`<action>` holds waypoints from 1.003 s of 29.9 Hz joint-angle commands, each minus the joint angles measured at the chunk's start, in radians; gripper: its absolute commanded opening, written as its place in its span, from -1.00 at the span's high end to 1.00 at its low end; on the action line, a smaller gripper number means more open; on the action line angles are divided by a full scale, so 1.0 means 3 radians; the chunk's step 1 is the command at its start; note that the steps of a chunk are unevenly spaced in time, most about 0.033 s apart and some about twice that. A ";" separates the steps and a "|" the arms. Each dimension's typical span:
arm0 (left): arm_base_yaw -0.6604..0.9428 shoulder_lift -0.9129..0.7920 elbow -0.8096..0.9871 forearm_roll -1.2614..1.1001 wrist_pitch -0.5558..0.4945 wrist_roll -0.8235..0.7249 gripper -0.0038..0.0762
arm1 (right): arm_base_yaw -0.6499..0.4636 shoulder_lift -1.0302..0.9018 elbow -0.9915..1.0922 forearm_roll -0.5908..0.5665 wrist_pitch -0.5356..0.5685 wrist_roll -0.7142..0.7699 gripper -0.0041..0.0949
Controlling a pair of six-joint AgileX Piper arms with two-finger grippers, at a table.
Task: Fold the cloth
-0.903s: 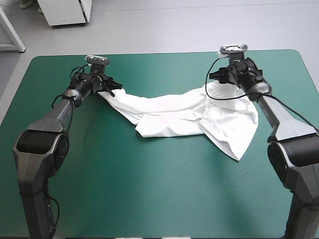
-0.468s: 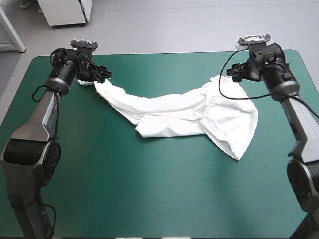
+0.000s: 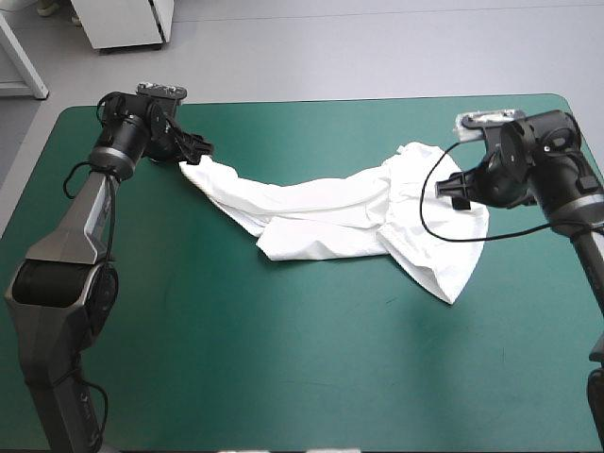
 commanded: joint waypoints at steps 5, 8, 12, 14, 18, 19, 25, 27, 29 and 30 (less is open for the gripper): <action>0.0226 0.0312 -0.0102 -0.0581 -0.0203 0.0047 -0.51 | -0.0010 -0.0410 0.0810 0.0249 -0.0122 -0.0179 -0.48; 0.0259 0.0468 -0.0178 -0.0643 -0.0212 0.0083 -0.51 | -0.0004 -0.0530 0.1042 0.0353 -0.0114 -0.0238 -0.48; 0.0251 0.0633 -0.0386 -0.0728 -0.0190 0.0185 -0.51 | 0.0037 -0.0660 0.1294 0.0549 -0.0146 -0.0316 -0.45; 0.0251 0.0709 -0.0506 -0.0934 -0.0138 0.0301 -0.48 | 0.0141 -0.0676 0.1413 0.0532 -0.0146 -0.0316 -0.39; 0.0229 0.0862 -0.0628 -0.1150 -0.0015 0.0378 -0.30 | 0.0342 -0.0669 0.1594 0.0502 -0.0238 -0.0242 -0.35; 0.0212 0.0904 -0.0634 -0.1129 -0.0005 0.0402 -0.19 | 0.0395 -0.0669 0.1618 0.0502 -0.0299 -0.0234 -0.35; 0.0063 0.1053 -0.0634 -0.1034 0.0201 0.0607 0.65 | 0.0460 -0.0634 0.1634 0.0502 -0.0668 -0.0198 -0.35; 0.0028 0.1066 -0.0634 -0.1041 0.0201 0.0648 0.94 | 0.0460 -0.0568 0.1640 0.0447 -0.0747 -0.0207 -0.35; 0.0013 0.1065 -0.0634 -0.1055 0.0165 0.0655 0.92 | 0.0460 -0.0459 0.1640 0.0402 -0.0793 -0.0207 -0.35; 0.0013 0.1065 -0.0634 -0.1082 0.0165 0.0655 0.92 | 0.0460 -0.0383 0.1640 0.0386 -0.0832 -0.0207 -0.35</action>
